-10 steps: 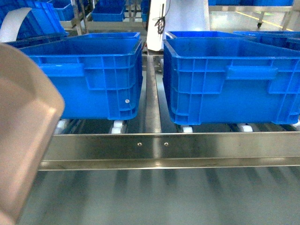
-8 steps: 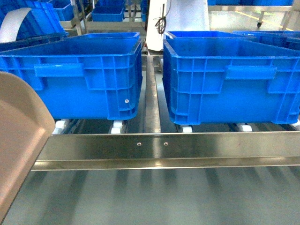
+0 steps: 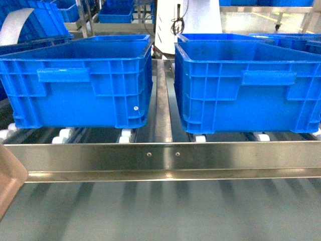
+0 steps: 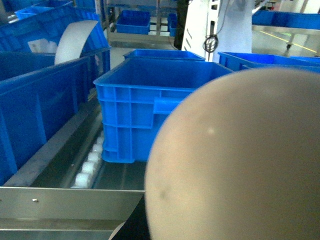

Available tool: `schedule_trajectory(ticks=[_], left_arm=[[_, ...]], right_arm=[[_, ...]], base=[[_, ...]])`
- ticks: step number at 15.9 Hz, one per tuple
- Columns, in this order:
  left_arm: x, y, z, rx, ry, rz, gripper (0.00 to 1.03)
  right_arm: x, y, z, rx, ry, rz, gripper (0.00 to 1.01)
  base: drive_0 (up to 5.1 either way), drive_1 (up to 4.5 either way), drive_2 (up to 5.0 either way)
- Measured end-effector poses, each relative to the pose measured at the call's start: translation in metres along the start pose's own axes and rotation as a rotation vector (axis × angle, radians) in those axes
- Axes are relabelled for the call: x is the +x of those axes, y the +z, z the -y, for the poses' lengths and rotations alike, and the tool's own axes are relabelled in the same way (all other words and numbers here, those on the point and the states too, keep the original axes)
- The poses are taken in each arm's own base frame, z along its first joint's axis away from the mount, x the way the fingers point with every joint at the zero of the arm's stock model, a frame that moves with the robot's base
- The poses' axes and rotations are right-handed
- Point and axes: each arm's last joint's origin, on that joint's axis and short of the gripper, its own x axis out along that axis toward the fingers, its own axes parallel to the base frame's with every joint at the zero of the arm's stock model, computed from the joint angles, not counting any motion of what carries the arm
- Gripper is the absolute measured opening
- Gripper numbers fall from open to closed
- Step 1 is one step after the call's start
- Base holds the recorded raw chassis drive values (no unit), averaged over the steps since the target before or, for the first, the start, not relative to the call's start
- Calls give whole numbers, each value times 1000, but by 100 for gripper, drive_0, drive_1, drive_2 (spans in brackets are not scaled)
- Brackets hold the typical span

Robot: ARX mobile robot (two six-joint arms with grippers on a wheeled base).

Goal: Place part in tray to right shelf

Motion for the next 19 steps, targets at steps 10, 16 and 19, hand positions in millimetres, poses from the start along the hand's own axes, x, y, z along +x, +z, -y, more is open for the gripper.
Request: schedule_trajectory(ticks=[10, 16, 19], left_arm=[[-32, -21, 0, 0, -6, 15, 13], [-45, -19, 0, 0, -9, 22, 13], [-49, -19, 0, 0, -9, 23, 13]], right_arm=[[-19, -15, 0, 1, 1, -33, 2], [-21, -12, 0, 4, 0, 8, 2], [-21, -12, 0, 4, 0, 8, 2]], base=[[0, 0, 0], [0, 0, 0], [0, 0, 0]])
